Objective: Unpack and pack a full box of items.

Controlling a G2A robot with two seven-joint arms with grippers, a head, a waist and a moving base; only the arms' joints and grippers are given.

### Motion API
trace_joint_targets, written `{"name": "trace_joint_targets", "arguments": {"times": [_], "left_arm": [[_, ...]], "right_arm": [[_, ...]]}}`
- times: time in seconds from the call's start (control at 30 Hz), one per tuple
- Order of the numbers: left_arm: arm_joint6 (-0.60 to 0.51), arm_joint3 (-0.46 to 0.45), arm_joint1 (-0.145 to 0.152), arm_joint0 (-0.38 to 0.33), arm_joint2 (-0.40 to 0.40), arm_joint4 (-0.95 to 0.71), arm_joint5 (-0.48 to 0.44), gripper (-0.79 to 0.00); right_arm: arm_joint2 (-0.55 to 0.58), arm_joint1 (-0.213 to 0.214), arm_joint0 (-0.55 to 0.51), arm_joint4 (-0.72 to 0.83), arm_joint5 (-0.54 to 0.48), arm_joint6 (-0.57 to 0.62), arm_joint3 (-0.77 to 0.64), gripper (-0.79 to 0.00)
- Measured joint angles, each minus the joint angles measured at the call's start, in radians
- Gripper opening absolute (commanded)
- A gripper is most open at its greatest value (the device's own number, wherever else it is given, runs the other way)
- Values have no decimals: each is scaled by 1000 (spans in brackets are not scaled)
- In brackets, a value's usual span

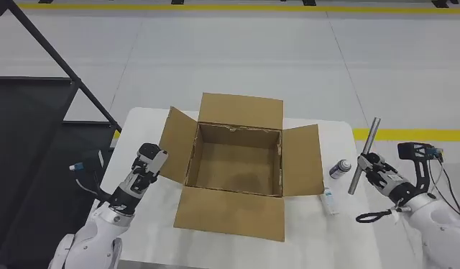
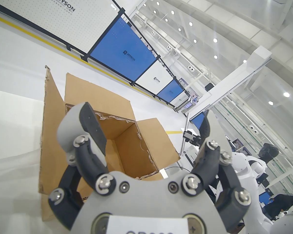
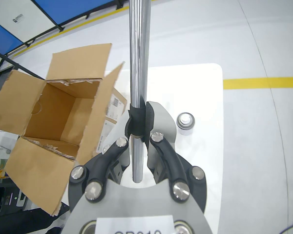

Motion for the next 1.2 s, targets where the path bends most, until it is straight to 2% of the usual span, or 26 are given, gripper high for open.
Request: {"name": "trace_joint_targets", "arguments": {"times": [0.27,0.57,0.87,1.2], "left_arm": [[14,-10,0,6,9,17,6,0],[26,-22,1,17,19,35,17,0],[36,-25,0,19,33,48,22,0],[46,-33,1,29,29,50,19,0]], "right_arm": [[-4,29,129,-20,-19,151,292,-785],[-26,58,237,-22,-84,240,559,-785],[-96,79,308,-47,-138,328,702,-785],[-163,91,368,-30,-153,322,813,-785]]}}
